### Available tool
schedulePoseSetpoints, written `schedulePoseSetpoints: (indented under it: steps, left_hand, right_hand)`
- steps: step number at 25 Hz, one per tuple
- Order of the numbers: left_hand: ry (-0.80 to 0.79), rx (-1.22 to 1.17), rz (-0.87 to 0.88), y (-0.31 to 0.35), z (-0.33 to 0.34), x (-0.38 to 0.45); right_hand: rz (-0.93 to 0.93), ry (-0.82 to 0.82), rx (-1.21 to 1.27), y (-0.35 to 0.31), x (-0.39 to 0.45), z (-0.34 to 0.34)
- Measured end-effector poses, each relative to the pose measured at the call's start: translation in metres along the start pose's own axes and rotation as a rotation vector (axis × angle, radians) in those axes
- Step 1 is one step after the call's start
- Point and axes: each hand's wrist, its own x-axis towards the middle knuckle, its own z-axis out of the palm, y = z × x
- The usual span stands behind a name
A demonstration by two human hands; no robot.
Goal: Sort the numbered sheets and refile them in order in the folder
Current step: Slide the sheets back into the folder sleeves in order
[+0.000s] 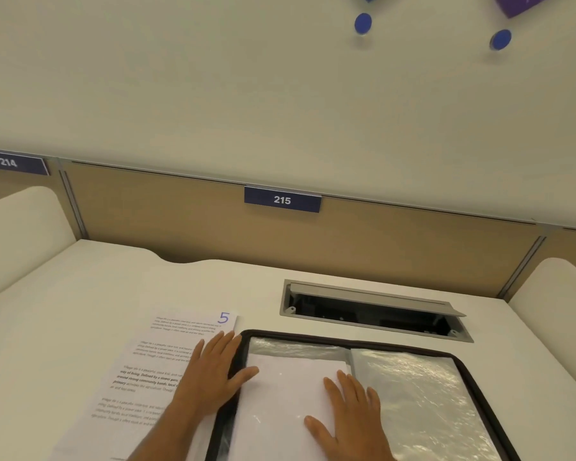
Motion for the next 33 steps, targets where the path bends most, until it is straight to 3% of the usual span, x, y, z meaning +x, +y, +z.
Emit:
schedulePoseSetpoints:
  steps: [2,5,9,19,27,33]
  left_hand:
    - [0.028,0.055,-0.034,-0.039,-0.005,-0.012]
    - [-0.047,0.106,-0.089,-0.079,-0.012,-0.026]
    - [-0.021,0.165,-0.098,-0.103,-0.002,-0.042]
    - [0.179,0.237,-0.1,-0.114,0.027,-0.043]
    - [0.18,0.204,-0.112,-0.115,0.029,-0.043]
    - [0.193,0.199,-0.11,-0.116,0.031,-0.044]
  right_hand:
    - [0.065,0.023,0.035,-0.01,0.012,-0.01]
    - [-0.009,0.066,0.109,-0.041,0.037,-0.02]
    - [-0.116,-0.072,0.232,-0.094,0.07,-0.034]
    - [-0.202,-0.264,0.231,-0.164,0.141,-0.018]
    - [-0.196,-0.332,0.079,-0.179,0.159,-0.011]
    - [-0.234,-0.338,0.16,-0.187,0.157,-0.016]
